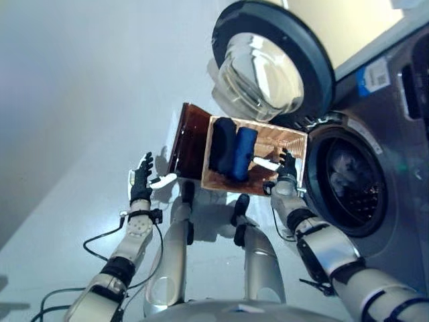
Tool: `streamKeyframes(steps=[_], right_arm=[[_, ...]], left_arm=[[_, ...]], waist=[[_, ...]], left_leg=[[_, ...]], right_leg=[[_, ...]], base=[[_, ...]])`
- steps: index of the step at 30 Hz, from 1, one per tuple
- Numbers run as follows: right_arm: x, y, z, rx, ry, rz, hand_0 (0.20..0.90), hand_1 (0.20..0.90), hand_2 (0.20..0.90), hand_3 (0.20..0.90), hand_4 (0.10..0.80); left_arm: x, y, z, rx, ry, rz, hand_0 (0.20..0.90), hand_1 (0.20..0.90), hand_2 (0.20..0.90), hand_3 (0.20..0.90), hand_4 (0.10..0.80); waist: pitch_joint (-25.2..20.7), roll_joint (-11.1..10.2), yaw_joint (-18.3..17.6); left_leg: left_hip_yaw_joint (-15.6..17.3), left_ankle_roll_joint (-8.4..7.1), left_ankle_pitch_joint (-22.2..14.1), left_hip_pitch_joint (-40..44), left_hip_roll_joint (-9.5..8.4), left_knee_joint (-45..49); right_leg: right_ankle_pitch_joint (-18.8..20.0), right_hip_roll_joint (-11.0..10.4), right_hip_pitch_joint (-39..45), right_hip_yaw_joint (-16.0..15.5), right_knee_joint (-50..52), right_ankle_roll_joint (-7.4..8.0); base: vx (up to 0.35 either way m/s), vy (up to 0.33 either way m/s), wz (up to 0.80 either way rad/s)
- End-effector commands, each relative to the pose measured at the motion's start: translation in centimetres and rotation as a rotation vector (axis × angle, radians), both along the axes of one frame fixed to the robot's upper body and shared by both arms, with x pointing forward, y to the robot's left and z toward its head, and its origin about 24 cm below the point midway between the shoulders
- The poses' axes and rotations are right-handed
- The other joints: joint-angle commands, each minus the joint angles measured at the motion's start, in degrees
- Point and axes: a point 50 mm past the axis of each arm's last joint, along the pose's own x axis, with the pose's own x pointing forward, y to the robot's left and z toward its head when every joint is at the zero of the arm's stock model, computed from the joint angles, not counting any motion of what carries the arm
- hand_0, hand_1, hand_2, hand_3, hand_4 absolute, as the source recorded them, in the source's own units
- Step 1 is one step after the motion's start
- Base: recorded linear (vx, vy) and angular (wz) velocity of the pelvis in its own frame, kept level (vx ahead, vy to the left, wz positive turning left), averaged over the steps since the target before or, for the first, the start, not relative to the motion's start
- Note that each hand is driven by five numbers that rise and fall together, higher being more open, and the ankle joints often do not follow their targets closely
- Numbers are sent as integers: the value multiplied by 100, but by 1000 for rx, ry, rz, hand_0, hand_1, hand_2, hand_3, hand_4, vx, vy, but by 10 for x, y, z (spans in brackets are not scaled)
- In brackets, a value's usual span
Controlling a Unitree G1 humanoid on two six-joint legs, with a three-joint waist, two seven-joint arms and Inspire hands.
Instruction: Pick up the clothes and place them into the washing machine
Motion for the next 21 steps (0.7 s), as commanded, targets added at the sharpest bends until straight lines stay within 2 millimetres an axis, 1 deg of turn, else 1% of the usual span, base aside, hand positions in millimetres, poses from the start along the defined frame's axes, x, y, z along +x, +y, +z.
streamKeyframes(steps=[1,5,6,9,11,14,17,19,21], right_arm=[[7,-19,19,-44,-98,-73,900,900,900,900,800],[16,-12,32,-46,-139,-67,900,900,900,900,800],[17,-9,33,-49,-142,-60,900,900,900,900,800],[18,-9,34,-58,-138,-67,900,900,900,900,800],[21,-8,40,-65,-148,-86,900,900,900,900,800],[21,-14,42,-100,-126,-136,900,900,900,900,800],[25,-21,52,-149,-118,-178,900,900,900,900,800],[26,-24,54,-167,-112,-193,900,900,900,900,800],[24,-37,57,-207,-87,-234,900,900,900,900,800]], left_arm=[[10,4,42,42,-239,-6,900,900,900,900,800],[19,2,48,53,-261,12,900,900,900,900,800],[20,1,50,53,-267,13,900,900,900,900,800],[22,-2,54,50,-285,10,900,900,900,900,800],[24,-2,62,48,-318,16,900,900,900,900,800],[27,-7,69,44,-347,13,900,900,900,900,800],[29,-10,80,55,-399,12,900,900,900,900,800],[30,-11,82,66,-407,9,900,900,900,900,800],[31,-15,86,81,-424,6,900,900,900,900,800]], waist=[[-348,-183,174],[-251,-271,229],[-231,-286,244],[-171,-296,277],[-118,-313,302],[-79,-331,349],[-15,-308,413],[-2,-304,435],[51,-227,483]], left_leg=[[-13,-441,-433,-649,66,702],[-73,-445,-426,-877,39,708],[-87,-448,-421,-917,37,706],[-130,-450,-414,-1019,14,712],[-156,-458,-405,-1128,-3,717],[-209,-469,-395,-1290,-18,741],[-253,-474,-410,-1446,-40,815],[-273,-473,-429,-1507,-53,855],[-322,-472,-450,-1677,-83,964]], right_leg=[[320,-329,134,71,-574,354],[273,-320,-13,9,-542,342],[272,-327,-29,-15,-551,343],[267,-332,-78,-71,-557,350],[253,-318,-178,-95,-516,345],[207,-316,-281,-148,-462,327],[179,-308,-401,-210,-367,323],[163,-314,-435,-226,-344,321],[125,-344,-585,-275,-176,315]], base=[[44,-1,22],[57,-12,13],[24,-15,13],[22,-12,11],[14,-19,10],[10,-16,14],[-20,-12,11],[-24,-5,8],[-30,10,9]])
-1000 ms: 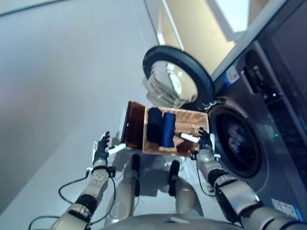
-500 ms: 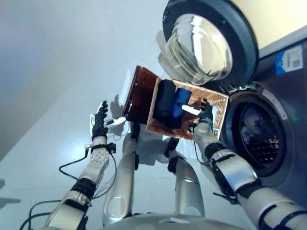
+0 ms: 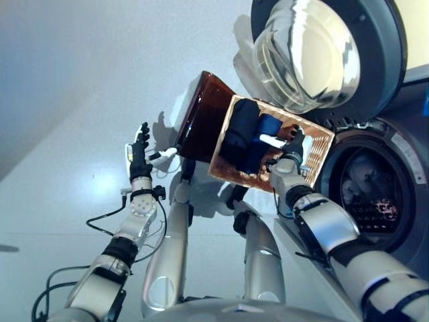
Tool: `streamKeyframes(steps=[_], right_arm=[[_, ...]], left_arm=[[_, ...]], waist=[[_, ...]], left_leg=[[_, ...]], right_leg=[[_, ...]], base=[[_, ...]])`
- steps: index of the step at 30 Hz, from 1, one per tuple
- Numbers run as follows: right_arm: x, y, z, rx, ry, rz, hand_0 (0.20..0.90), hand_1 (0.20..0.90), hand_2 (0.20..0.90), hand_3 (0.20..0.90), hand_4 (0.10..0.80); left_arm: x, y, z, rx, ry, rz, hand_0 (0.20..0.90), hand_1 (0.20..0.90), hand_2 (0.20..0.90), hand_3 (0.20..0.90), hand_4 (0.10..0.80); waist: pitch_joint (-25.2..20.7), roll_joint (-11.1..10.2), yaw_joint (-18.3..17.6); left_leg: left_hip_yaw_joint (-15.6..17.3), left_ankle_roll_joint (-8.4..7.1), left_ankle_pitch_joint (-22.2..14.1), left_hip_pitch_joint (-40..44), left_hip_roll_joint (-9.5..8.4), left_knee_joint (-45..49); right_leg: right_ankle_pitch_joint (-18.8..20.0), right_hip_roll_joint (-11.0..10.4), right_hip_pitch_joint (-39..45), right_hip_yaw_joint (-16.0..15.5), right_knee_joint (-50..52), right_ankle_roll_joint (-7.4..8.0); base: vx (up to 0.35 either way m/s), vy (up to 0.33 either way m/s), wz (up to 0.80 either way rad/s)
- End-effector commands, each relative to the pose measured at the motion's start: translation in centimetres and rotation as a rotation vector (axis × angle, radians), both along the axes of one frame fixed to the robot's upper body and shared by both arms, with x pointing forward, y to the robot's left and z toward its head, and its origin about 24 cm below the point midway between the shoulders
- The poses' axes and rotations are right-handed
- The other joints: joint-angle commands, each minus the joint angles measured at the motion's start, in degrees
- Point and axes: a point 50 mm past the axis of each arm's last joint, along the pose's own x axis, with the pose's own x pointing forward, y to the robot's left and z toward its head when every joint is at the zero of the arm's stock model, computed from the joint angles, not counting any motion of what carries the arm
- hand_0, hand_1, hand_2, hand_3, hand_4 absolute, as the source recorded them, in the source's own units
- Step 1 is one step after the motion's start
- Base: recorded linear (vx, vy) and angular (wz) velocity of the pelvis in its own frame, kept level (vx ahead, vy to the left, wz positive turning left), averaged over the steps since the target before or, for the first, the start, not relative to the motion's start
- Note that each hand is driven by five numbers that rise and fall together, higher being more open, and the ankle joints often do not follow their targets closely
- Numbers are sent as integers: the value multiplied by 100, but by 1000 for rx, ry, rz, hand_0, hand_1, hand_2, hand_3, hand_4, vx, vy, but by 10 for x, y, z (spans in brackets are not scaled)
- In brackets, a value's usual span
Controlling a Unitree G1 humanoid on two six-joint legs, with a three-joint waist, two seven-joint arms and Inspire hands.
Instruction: Pick up the clothes and place them into the washing machine
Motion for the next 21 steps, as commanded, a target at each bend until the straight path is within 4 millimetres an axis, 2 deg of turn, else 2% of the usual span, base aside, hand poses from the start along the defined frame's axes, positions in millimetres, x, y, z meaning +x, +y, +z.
streamKeyframes(steps=[1,2,3,8,11,18,21], right_arm=[[-3,-34,13,-91,-13,-134,900,900,900,900,800],[-3,-38,14,-94,-9,-147,900,900,900,900,800],[-3,-38,15,-94,-10,-147,900,900,900,900,800],[-15,-78,16,-95,39,-262,900,900,900,900,800],[-23,-95,16,-103,57,-306,900,900,900,900,800],[-31,-109,12,-115,81,-341,900,900,900,900,800],[-32,-105,8,-106,88,-339,900,900,900,900,800]], left_arm=[[0,-3,40,50,-225,-18,900,900,900,900,800],[0,-4,40,49,-228,-16,900,900,900,900,800],[0,-4,41,49,-229,-16,900,900,900,900,800],[1,-21,48,44,-269,-86,900,900,900,900,800],[0,-26,46,46,-264,-117,900,900,900,900,800],[0,-30,45,60,-258,-145,900,900,900,900,800],[-1,-30,42,56,-242,-145,900,900,900,900,800]], waist=[[-59,25,219],[-84,27,236],[-86,29,236],[-1,254,487],[7,338,603],[2,411,733],[20,405,760]], left_leg=[[174,-415,-503,-559,-34,654],[140,-450,-676,-532,-29,663],[138,-450,-676,-541,-29,666],[30,-431,-670,-703,-128,722],[-13,-420,-654,-743,-170,731],[-102,-431,-602,-791,-235,648],[-123,-421,-589,-790,-252,656]], right_leg=[[379,-264,244,221,-543,390],[222,-263,262,247,-482,433],[219,-264,254,245,-476,432],[90,-360,150,131,-286,444],[77,-397,129,106,-254,459],[52,-438,135,7,-281,475],[46,-438,155,-17,-279,481]], base=[[83,-10,20],[95,-16,27],[92,-29,26],[6,-13,15],[16,5,17],[25,-9,11],[29,-1,10]])
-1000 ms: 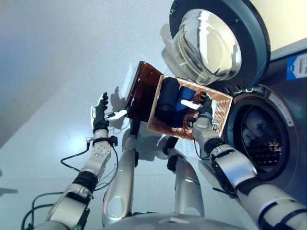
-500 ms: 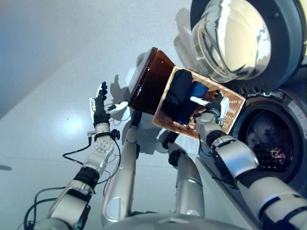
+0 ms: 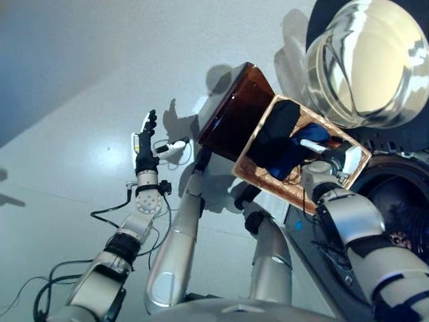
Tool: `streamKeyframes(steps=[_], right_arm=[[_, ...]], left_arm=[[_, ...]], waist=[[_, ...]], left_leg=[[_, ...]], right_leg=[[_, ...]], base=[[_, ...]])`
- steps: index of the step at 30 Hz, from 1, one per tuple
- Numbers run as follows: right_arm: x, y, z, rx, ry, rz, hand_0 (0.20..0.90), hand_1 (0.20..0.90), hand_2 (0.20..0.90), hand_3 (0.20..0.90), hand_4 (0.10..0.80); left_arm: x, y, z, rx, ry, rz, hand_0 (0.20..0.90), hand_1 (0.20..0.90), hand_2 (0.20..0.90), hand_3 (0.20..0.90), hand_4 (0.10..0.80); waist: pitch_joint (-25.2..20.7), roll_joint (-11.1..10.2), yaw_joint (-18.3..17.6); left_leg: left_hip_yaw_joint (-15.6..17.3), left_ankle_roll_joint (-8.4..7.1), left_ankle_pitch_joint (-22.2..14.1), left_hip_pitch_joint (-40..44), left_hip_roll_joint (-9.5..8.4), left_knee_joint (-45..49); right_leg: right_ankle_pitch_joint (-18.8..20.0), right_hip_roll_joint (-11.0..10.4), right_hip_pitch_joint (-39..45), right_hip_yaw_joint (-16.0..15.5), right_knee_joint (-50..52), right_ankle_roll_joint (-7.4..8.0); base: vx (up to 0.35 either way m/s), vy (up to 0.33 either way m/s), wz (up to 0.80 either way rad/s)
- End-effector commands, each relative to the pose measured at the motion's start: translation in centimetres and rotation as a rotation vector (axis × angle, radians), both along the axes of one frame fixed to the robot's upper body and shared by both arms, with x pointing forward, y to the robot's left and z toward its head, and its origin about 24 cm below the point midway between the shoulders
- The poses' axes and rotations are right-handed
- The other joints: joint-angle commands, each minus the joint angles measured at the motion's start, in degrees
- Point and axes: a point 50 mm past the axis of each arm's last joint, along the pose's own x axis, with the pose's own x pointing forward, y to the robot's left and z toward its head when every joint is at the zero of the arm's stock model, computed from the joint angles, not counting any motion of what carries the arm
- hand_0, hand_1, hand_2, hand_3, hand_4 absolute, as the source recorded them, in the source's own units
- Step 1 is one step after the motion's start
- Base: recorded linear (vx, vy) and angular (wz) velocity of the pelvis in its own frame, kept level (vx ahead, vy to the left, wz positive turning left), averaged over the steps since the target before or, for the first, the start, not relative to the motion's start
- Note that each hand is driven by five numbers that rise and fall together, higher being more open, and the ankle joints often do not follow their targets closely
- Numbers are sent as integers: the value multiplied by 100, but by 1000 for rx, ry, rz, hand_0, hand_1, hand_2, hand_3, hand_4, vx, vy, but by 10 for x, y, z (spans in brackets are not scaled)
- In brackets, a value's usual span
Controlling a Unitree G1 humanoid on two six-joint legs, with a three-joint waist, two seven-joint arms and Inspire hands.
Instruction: Pick up the clothes and place them into the washing machine
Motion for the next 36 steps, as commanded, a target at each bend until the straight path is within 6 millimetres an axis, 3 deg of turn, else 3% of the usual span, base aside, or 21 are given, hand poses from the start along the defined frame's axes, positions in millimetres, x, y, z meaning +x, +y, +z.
streamKeyframes(steps=[1,16,27,33,34,35,36], right_arm=[[-10,-23,0,-55,22,-31,900,900,900,900,800],[-15,4,-26,-43,106,12,900,900,900,900,800],[-15,8,-29,-61,130,31,900,900,900,900,800],[-9,6,-18,-84,116,32,900,900,900,900,800],[-8,5,-15,-85,110,30,840,840,840,840,757],[-6,6,-13,-89,108,32,527,527,527,527,533],[-6,6,-13,-89,107,32,332,332,332,332,394]], left_arm=[[-4,-16,25,-1,-157,-84,900,900,900,900,800],[-11,-23,10,30,-92,-139,900,900,900,900,800],[-10,-21,7,44,-68,-133,900,900,900,900,800],[-11,-17,6,42,-64,-116,900,900,900,900,800],[-10,-16,6,43,-64,-111,900,900,900,900,800],[-10,-15,6,44,-64,-108,900,900,900,900,800],[-10,-15,6,44,-64,-108,900,900,900,900,800]], waist=[[-74,323,225],[-167,154,336],[-85,55,398],[-7,90,427],[2,102,433],[10,108,442],[10,108,441]], left_leg=[[167,-316,-632,-381,-31,601],[50,-314,-607,-95,-124,413],[-9,-339,-618,-82,-199,405],[39,-318,-678,-199,-225,516],[46,-316,-684,-219,-228,534],[46,-311,-689,-239,-223,536],[47,-311,-690,-243,-223,539]], right_leg=[[490,-86,475,351,-890,443],[571,-53,1094,60,-1320,538],[542,5,1321,-103,-1469,558],[501,10,1258,-97,-1426,545],[498,6,1241,-96,-1417,546],[497,4,1226,-93,-1416,549],[497,5,1221,-92,-1414,549]], base=[[37,2,11],[39,-2,5],[40,-16,8],[12,6,2],[17,20,4],[11,12,3],[0,0,0]])
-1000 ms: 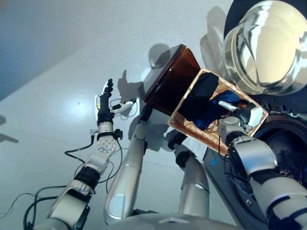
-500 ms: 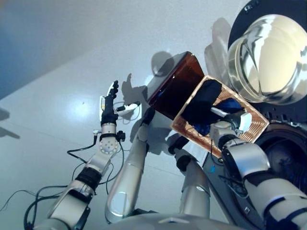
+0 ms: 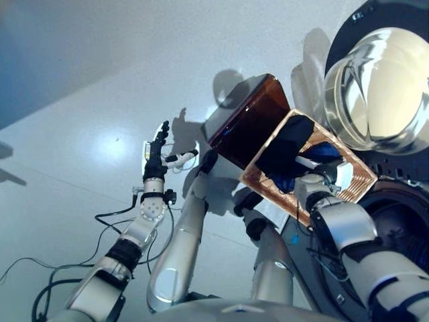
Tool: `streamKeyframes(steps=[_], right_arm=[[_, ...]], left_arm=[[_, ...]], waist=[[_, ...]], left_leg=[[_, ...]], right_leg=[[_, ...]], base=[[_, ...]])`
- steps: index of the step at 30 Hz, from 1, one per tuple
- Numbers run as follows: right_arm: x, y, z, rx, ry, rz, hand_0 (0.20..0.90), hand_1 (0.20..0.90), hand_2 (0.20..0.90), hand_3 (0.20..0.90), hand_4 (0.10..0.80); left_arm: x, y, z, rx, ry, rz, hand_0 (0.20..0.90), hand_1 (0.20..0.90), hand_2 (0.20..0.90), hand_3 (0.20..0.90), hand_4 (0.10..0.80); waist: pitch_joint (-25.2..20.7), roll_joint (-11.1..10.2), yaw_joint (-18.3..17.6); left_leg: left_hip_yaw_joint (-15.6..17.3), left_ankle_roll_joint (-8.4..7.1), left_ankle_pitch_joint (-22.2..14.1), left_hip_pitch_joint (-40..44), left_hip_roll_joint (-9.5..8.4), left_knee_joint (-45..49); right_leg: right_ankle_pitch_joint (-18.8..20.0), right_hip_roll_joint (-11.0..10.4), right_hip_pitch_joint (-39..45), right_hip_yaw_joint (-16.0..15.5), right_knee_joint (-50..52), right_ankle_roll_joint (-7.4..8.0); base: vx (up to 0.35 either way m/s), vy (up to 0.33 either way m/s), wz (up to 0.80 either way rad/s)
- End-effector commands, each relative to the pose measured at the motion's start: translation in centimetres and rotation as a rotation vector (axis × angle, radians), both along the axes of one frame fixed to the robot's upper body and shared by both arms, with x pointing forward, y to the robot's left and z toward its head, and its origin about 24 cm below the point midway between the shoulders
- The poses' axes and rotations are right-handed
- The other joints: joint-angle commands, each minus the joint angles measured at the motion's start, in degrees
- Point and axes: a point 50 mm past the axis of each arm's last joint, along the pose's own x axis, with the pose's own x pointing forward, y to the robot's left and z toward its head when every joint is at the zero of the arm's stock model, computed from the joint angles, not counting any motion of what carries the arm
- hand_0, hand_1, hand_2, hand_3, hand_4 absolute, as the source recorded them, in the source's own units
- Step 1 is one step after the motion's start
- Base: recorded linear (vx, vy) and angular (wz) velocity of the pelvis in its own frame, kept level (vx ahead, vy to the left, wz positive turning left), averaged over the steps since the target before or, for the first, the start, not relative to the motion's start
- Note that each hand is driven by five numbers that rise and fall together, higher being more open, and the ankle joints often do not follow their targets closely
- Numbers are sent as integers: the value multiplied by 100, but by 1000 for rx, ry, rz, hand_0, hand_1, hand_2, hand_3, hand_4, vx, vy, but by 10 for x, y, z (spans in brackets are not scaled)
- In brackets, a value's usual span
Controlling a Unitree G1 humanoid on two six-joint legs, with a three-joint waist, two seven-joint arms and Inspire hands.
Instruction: Pick up the clothes and place them into the washing machine
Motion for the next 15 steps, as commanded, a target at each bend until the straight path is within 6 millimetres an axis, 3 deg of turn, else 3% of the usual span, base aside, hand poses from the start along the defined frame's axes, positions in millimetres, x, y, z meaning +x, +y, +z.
streamKeyframes(steps=[1,8,15], right_arm=[[11,-10,23,-106,-43,51,200,200,200,200,300],[15,-7,28,-115,-54,52,200,200,200,200,300],[6,-9,15,-109,-17,42,200,200,200,200,300]], left_arm=[[0,-3,24,2,-142,-19,900,900,900,900,800],[-2,-2,22,0,-137,-16,900,900,900,900,800],[-5,2,20,13,-129,-8,900,900,900,900,800]], waist=[[41,90,159],[19,125,139],[-40,159,31]], left_leg=[[448,-192,-804,-533,-184,815],[476,-157,-826,-500,-187,803],[548,-128,-848,-328,-154,791]], right_leg=[[694,43,789,349,-1384,531],[735,25,806,377,-1444,555],[782,10,867,498,-1453,545]], base=[[8,31,1],[1,6,0],[-17,23,-2]])
